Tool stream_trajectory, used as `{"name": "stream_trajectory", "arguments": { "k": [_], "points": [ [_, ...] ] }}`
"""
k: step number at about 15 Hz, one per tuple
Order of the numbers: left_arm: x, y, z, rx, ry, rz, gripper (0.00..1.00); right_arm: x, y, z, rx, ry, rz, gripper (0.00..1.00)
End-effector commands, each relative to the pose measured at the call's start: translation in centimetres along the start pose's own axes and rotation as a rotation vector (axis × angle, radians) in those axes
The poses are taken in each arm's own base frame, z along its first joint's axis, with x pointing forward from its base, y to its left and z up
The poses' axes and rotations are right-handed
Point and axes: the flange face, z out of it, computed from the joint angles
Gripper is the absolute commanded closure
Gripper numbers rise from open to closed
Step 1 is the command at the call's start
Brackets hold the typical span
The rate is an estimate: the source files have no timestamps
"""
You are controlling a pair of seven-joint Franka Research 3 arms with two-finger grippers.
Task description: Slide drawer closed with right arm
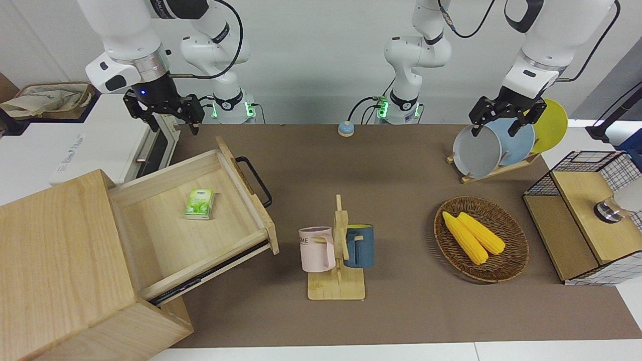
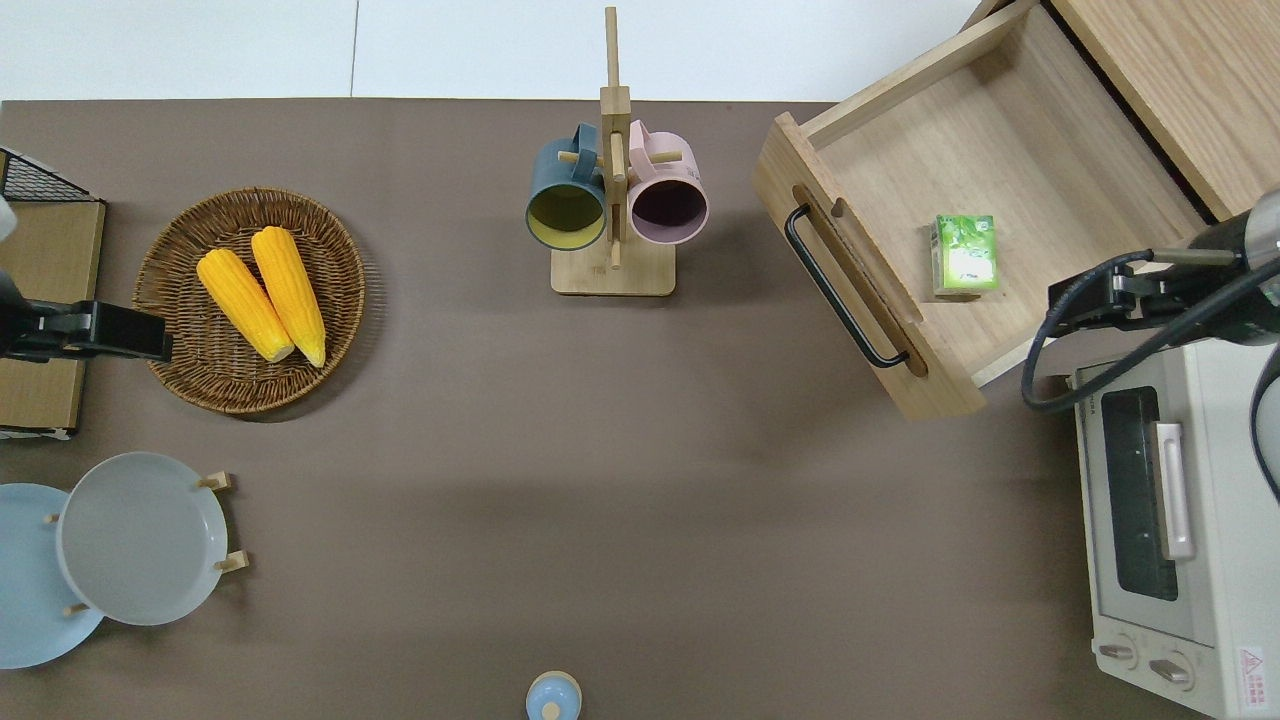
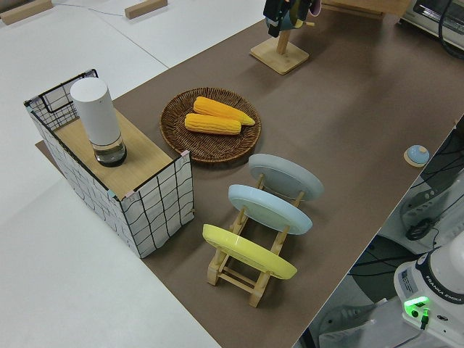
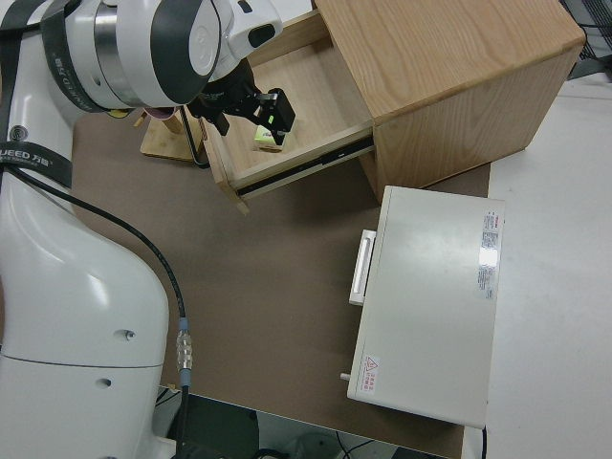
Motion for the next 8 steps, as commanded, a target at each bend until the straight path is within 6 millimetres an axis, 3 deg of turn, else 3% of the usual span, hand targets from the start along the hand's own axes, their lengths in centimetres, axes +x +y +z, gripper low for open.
{"name": "stream_trajectory", "arguments": {
  "k": [1,8],
  "points": [
    [0.43,-0.03,-0.22,0.016,0.007,0.01,0.0,-0.83,-0.55,0.1,0.025,-0.024,-0.114,0.015],
    [0.43,-0.03,-0.22,0.016,0.007,0.01,0.0,-0.94,-1.07,0.09,0.025,-0.024,-0.124,0.017]
  ]
}}
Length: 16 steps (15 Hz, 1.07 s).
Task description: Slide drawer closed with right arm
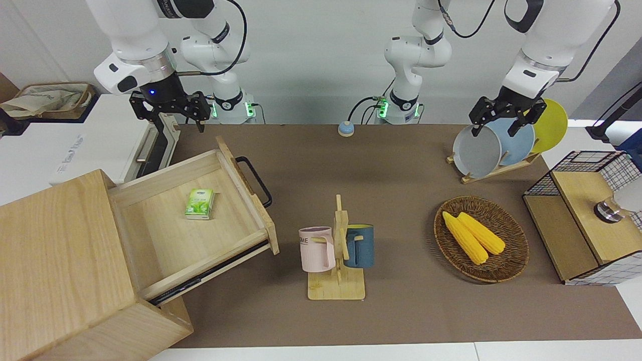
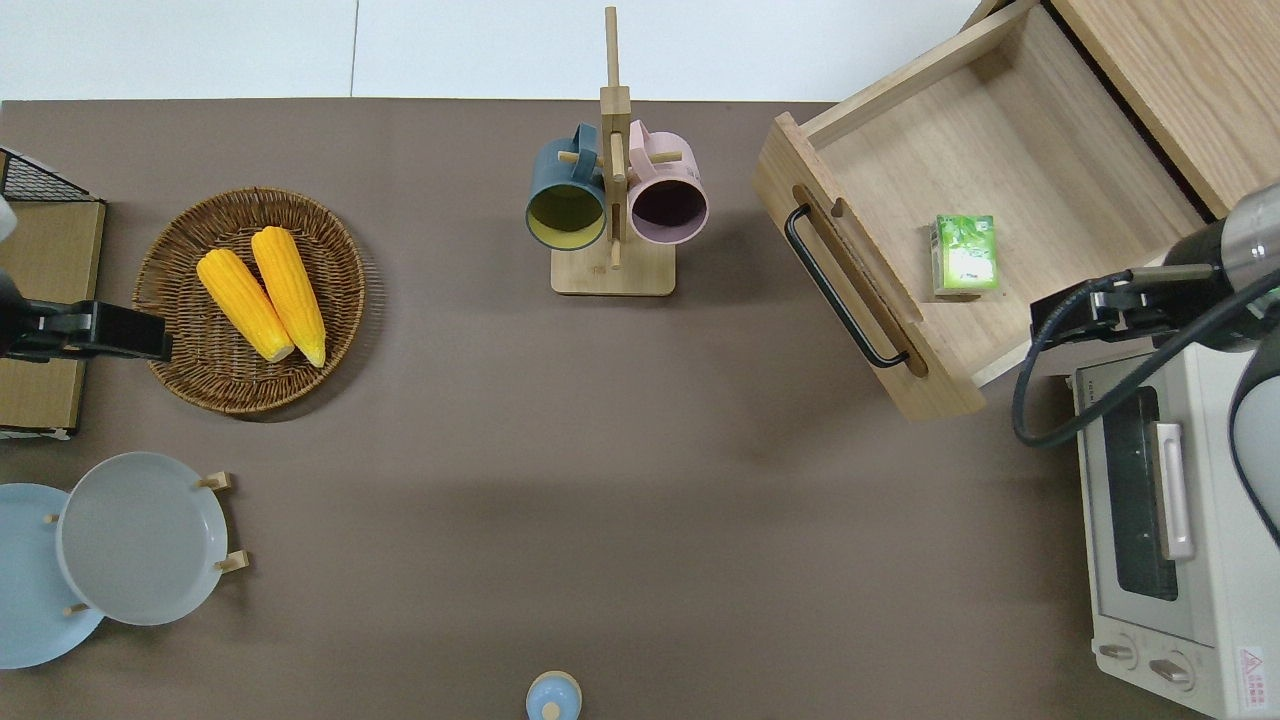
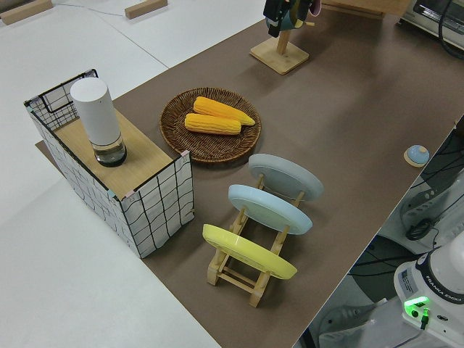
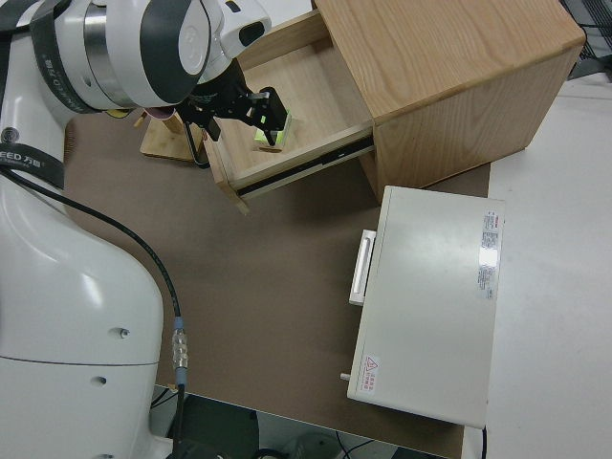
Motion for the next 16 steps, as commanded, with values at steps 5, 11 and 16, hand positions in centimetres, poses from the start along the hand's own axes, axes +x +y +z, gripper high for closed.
{"name": "stream_trajectory", "arguments": {
  "k": [5,11,16],
  "points": [
    [0.43,-0.03,-0.22,0.016,0.007,0.01,0.0,-0.88,-0.21,0.08,0.073,-0.033,-0.035,0.044],
    [0.43,-0.02,-0.22,0.014,0.008,0.01,0.0,-1.18,0.63,0.31,0.079,-0.064,-0.053,0.826],
    [0.43,-0.02,-0.22,0.014,0.008,0.01,0.0,-1.52,0.02,-0.18,0.074,-0.057,-0.057,1.0]
  ]
}}
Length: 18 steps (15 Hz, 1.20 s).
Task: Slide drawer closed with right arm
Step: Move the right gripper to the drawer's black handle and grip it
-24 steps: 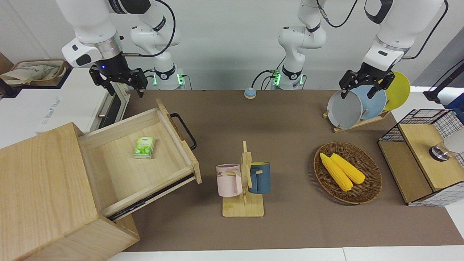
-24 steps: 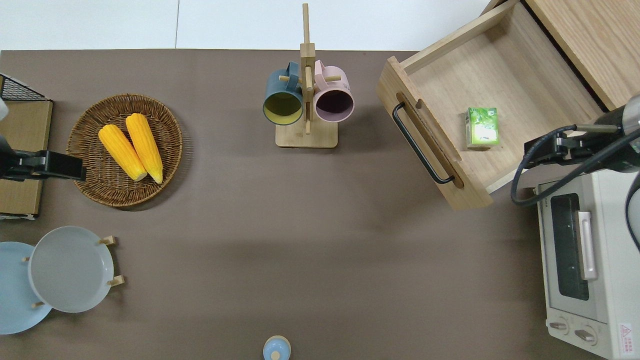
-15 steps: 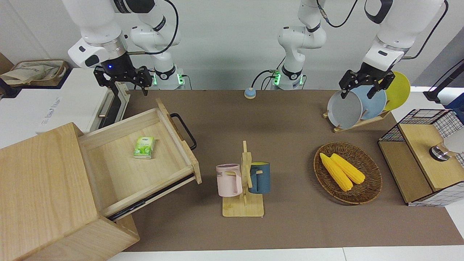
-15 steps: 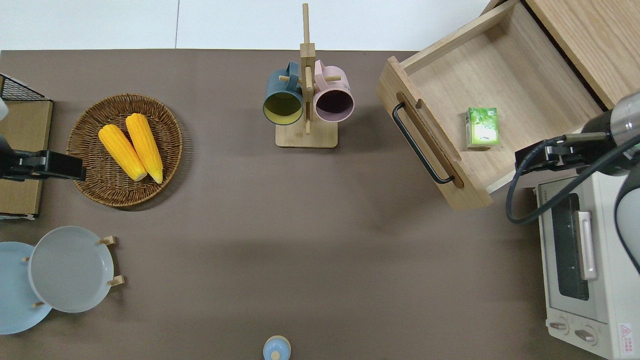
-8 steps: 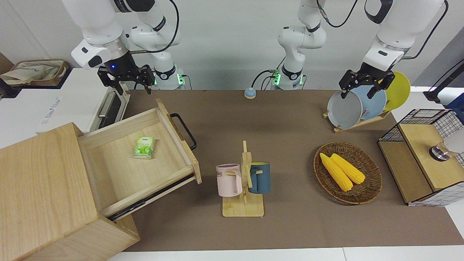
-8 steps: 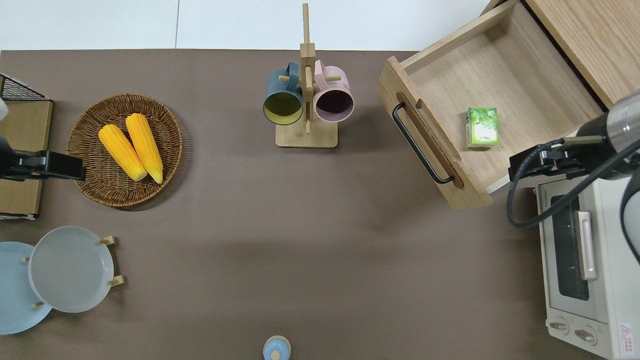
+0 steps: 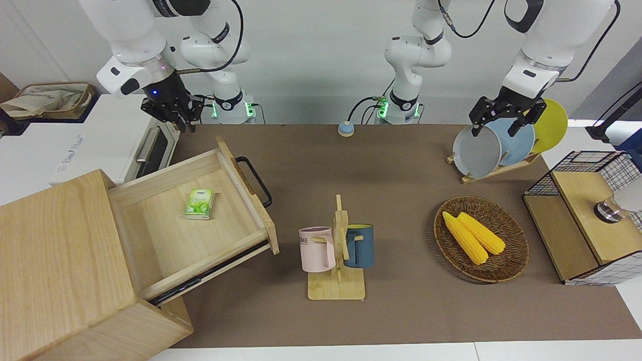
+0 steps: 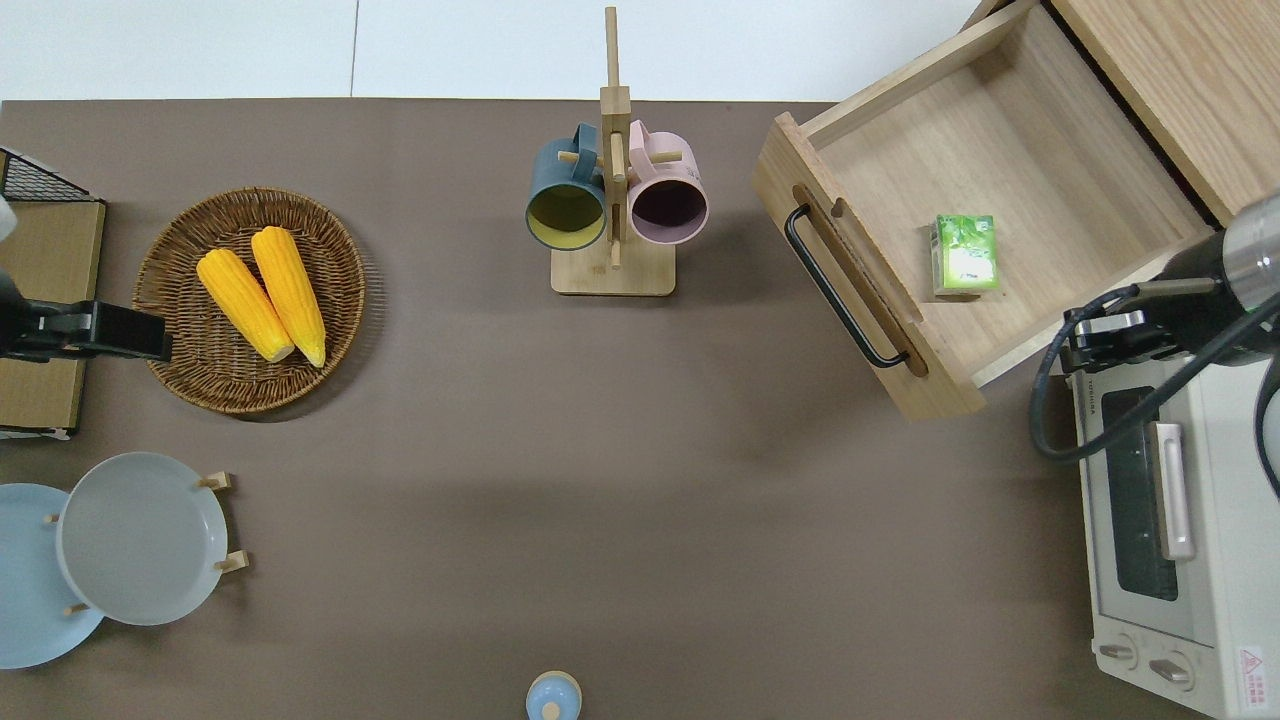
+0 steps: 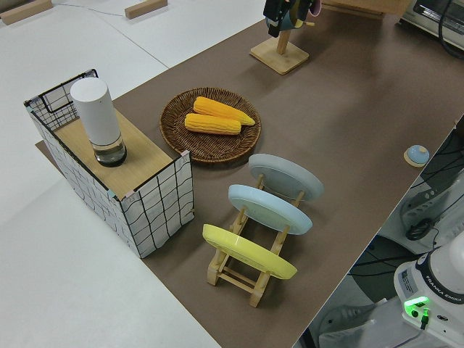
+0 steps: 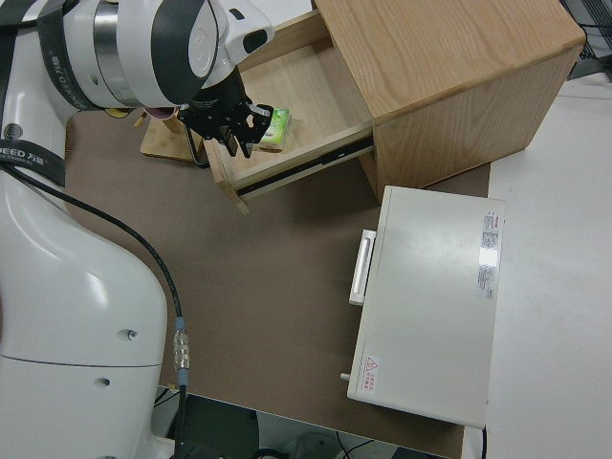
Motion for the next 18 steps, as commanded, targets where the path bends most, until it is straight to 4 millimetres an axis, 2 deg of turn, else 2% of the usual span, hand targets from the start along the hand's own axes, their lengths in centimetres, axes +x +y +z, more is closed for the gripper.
{"name": "stream_trajectory", "arguments": {
  "k": [1,6,10,14,18],
  "points": [
    [0.4,0.0,-0.2,0.014,0.008,0.01,0.0,-1.1,-0.3,-0.7,0.02,-0.001,-0.024,1.0],
    [0.4,0.0,-0.2,0.016,0.007,0.01,0.0,-1.5,-1.9,-1.0,0.031,-0.007,0.036,1.0],
    [0.4,0.0,-0.2,0.014,0.008,0.01,0.0,-2.1,-7.0,-1.3,0.029,0.014,0.108,1.0],
    [0.4,0.0,-0.2,0.016,0.007,0.01,0.0,-2.4,-13.4,-2.0,0.061,0.096,0.228,1.0],
    [0.4,0.0,-0.2,0.016,0.007,0.01,0.0,-1.7,-17.9,-0.7,0.095,0.129,0.371,1.0]
  ]
}}
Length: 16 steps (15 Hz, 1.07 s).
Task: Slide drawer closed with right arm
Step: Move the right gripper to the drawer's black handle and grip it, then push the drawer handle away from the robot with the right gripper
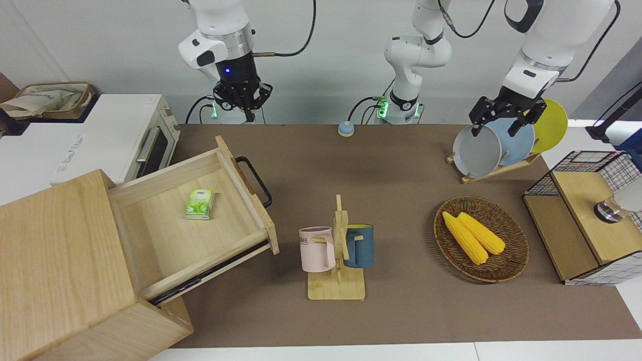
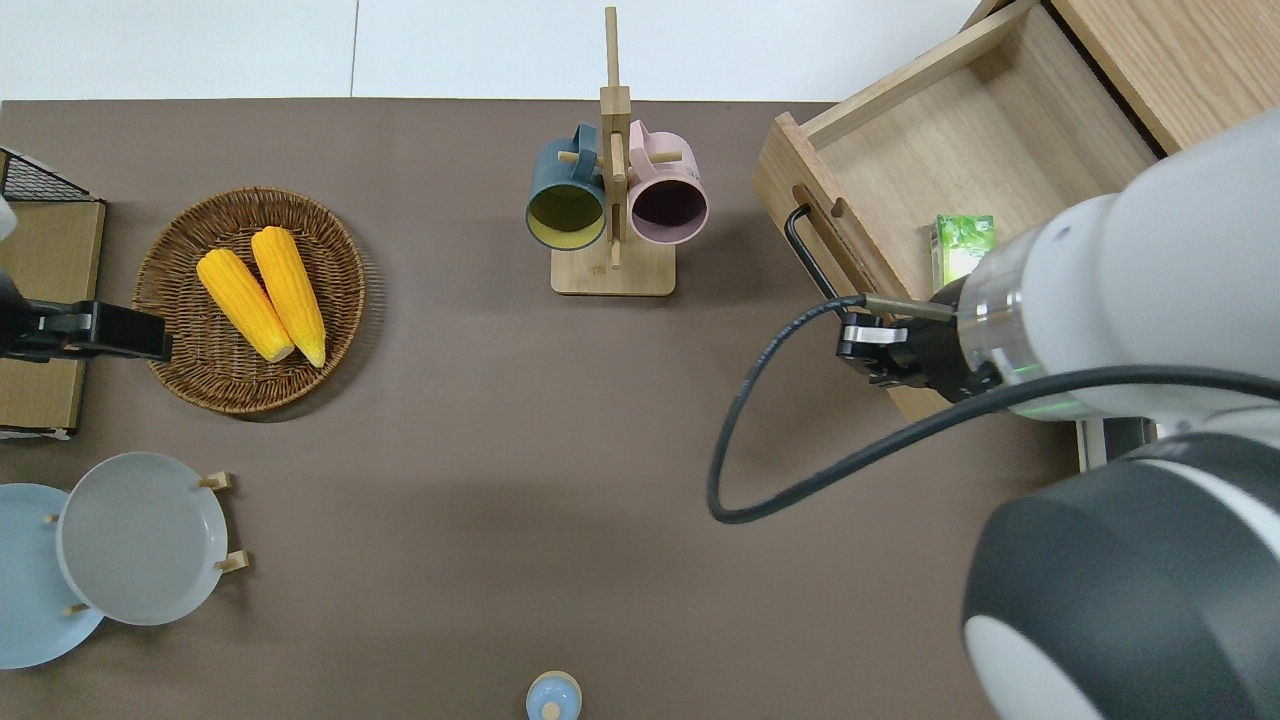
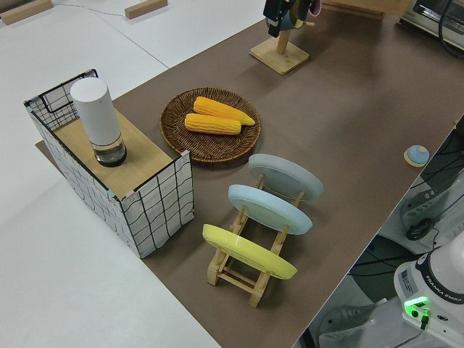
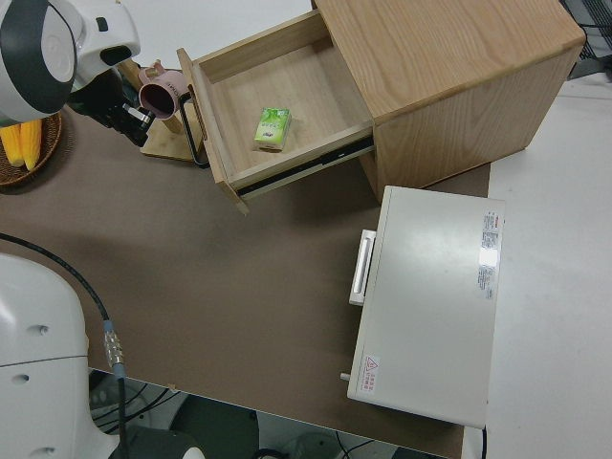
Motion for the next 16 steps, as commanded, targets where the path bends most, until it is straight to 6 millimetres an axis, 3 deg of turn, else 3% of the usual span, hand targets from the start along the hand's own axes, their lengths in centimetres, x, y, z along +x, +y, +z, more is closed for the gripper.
{"name": "stream_trajectory", "arguments": {
  "k": [1,6,16],
  "points": [
    [0.4,0.0,-0.2,0.014,0.008,0.009,0.0,0.2,-3.0,1.7,0.045,0.004,0.143,1.0],
    [0.4,0.0,-0.2,0.014,0.008,0.009,0.0,1.4,-5.2,5.0,0.039,0.003,0.309,1.0],
    [0.4,0.0,-0.2,0.014,0.008,0.009,0.0,4.8,-6.3,12.5,-0.005,-0.046,0.663,1.0]
  ]
}}
